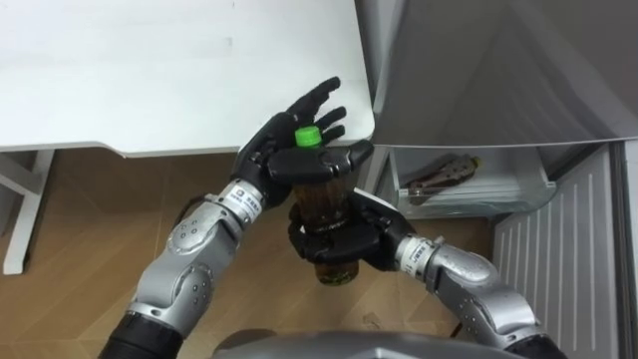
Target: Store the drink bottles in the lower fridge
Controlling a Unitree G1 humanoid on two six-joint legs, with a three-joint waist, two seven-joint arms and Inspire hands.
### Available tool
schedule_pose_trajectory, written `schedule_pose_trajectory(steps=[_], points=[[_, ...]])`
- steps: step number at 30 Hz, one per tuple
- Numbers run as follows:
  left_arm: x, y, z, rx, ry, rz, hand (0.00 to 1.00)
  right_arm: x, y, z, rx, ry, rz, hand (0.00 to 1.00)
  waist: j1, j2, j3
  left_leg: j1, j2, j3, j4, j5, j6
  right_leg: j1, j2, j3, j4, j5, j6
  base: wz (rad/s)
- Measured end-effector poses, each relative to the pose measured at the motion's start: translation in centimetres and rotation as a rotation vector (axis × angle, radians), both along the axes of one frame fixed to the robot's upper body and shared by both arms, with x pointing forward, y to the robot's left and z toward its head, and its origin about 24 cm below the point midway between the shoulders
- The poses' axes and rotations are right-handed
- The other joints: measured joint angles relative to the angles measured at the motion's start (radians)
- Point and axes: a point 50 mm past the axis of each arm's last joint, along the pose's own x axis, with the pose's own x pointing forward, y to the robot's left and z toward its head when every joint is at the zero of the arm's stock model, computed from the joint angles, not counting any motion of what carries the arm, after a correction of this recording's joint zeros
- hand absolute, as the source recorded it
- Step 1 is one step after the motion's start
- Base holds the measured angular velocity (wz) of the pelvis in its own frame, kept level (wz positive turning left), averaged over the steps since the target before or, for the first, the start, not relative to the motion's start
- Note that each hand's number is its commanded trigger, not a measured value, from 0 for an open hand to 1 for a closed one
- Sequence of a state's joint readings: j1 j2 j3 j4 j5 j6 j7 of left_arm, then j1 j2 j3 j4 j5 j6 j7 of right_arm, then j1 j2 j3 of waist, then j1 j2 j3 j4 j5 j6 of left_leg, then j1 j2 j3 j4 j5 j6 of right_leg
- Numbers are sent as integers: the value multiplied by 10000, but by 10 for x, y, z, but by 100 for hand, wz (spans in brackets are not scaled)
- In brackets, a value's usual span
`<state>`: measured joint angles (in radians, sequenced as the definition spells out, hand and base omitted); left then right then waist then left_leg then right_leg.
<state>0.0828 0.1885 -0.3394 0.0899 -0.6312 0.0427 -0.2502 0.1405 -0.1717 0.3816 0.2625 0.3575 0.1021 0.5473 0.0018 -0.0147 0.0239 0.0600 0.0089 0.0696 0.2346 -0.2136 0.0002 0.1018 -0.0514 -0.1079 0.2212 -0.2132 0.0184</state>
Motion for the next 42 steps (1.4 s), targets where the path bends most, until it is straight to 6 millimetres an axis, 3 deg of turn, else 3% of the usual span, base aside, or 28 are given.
schedule_pose_trajectory(steps=[11, 18, 26, 30, 42], points=[[-1, 0, -1, -36, -132, -447, 0, 0, -1, 0, -15, 2, 29, 100, -55, 19, -14, -68, 1, -16, 30, 0, 0, -28, 1, -41, 18, 14, 0, 0], [-4, 3, -7, 56, -14, -875, 0, -1, -7, -2, -291, 60, -135, 100, -255, 103, -78, 7, -1, 39, 15, 2, 2, -12, -4, 4, 7, 16, 0, -2], [-25, 3, -35, 727, 1000, -2637, 0, 2, -31, -11, -301, 869, -2388, 100, -766, 162, -115, -47, 18, 109, -1, 2, 1, -45, 3, 11, 15, 17, 0, -1], [-30, 2, -37, 756, 1165, -3192, 0, -2, -42, -18, -196, 1483, -3235, 100, -896, 243, -168, -159, 22, 119, 28, 2, 2, -163, 3, 22, 23, 37, 1, 0], [-37, 7, -37, 565, 1105, -4373, 0, -5, -67, -28, -90, 2505, -6172, 100, -1343, 442, -125, -233, 34, 213, 47, 3, 4, -354, 13, 148, 124, 37, 2, -3]])
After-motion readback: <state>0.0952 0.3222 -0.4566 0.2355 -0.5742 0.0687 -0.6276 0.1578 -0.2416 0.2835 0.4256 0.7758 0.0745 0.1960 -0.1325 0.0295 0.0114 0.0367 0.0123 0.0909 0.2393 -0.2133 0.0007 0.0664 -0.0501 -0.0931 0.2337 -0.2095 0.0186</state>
